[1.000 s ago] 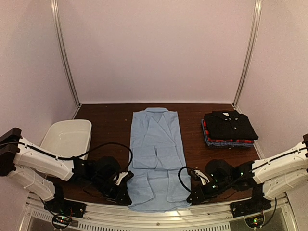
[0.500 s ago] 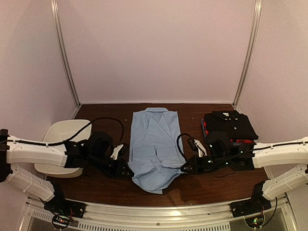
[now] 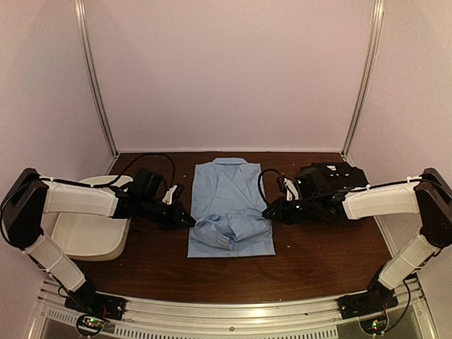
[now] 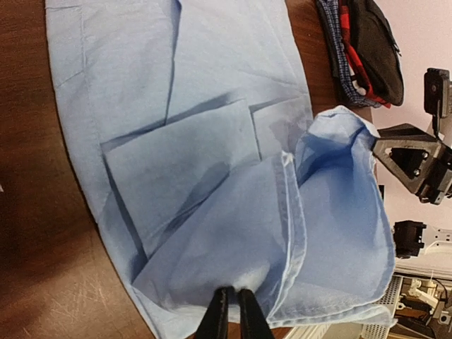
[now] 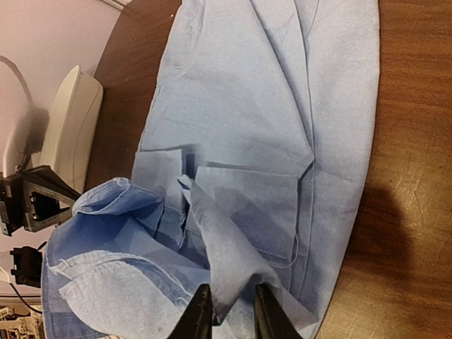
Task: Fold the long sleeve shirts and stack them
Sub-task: Fold the rectangle-folded shirt at the center of the board, then smooth out the 2/3-rectangle-folded shirt at the center of the board, then pick up the 2/3-rectangle-folded shirt from the center of the board.
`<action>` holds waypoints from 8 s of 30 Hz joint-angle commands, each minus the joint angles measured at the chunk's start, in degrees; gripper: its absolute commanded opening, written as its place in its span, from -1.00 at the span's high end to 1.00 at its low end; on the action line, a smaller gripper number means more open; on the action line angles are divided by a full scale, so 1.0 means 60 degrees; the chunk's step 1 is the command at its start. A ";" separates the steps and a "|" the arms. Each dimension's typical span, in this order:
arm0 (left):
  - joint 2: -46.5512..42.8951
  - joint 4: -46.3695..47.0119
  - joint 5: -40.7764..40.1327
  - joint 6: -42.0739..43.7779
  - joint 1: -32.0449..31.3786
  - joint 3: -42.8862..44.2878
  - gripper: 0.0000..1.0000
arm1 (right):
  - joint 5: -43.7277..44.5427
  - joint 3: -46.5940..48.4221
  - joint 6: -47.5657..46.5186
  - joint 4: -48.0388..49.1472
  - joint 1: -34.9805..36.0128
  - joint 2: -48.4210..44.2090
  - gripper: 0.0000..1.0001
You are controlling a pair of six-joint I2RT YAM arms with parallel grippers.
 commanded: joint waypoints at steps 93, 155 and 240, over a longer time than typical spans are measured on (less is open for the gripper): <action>0.2883 -0.0521 -0.1708 0.1513 0.0774 0.2992 1.00 | 0.1801 0.2601 -0.2268 -0.0942 -0.0866 0.2802 1.00; 0.4154 -0.2221 -0.2481 0.1976 0.0040 0.5261 0.52 | 0.2894 0.4725 -0.3074 -0.2969 0.0699 0.3130 0.07; -0.0389 -0.1806 -0.0918 0.0187 -0.1079 -0.1213 0.40 | 0.0800 -0.1493 -0.0347 -0.1918 0.1453 -0.0628 0.43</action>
